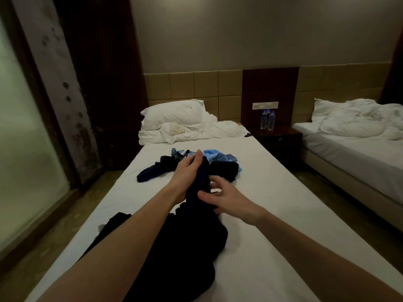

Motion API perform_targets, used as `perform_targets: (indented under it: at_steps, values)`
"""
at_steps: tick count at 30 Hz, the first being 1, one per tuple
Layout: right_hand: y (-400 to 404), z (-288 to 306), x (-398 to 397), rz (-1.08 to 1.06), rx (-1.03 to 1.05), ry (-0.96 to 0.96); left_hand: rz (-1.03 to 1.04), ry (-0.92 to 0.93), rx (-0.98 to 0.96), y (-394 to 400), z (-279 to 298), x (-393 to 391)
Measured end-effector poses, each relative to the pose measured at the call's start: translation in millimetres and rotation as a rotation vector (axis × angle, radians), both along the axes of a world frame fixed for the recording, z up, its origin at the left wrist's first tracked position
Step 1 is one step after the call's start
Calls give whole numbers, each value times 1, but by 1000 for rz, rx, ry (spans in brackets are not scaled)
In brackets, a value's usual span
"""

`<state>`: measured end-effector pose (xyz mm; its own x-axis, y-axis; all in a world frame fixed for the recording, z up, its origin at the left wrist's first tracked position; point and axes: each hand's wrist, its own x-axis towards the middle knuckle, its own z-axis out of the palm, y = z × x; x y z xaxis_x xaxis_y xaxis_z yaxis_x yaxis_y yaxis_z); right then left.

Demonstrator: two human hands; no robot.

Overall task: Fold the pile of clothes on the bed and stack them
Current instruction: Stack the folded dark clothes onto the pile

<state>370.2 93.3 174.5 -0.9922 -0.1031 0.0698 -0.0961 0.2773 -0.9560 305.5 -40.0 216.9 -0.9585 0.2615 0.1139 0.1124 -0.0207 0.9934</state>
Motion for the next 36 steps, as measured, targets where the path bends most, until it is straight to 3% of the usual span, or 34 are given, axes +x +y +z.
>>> perform_targets:
  at_steps: [4, 8, 11, 14, 19, 25, 27, 30, 34, 36]
  values:
    - [7, -13, -11, -73, 112, 79, -120, -53, 2, -7, -14, -5]
    - [20, -9, -19, -228, 186, 192, -191, 6, -6, -27, -21, -13]
    - [21, -5, -29, -326, -14, 159, -141, 62, -81, -30, -30, -19]
    - [18, -2, -40, -348, -234, 71, -162, -17, -130, -27, -43, -16]
    - [13, 5, -46, -389, -431, 3, -436, -43, -541, -20, -81, -11]
    - [36, 5, -50, -472, -539, 34, -310, -171, -213, -32, -93, -17]
    - [44, -4, -47, -488, -481, 10, -118, -98, -175, -33, -89, -24]
    - [40, -37, -34, -283, -349, -170, 99, 43, -215, -23, -80, -33]
    - [13, -98, -12, 37, 10, -227, 106, 5, -201, 2, -76, -33]
    - [-4, -115, -12, 36, 146, -256, 30, -43, -147, 10, -75, -30]
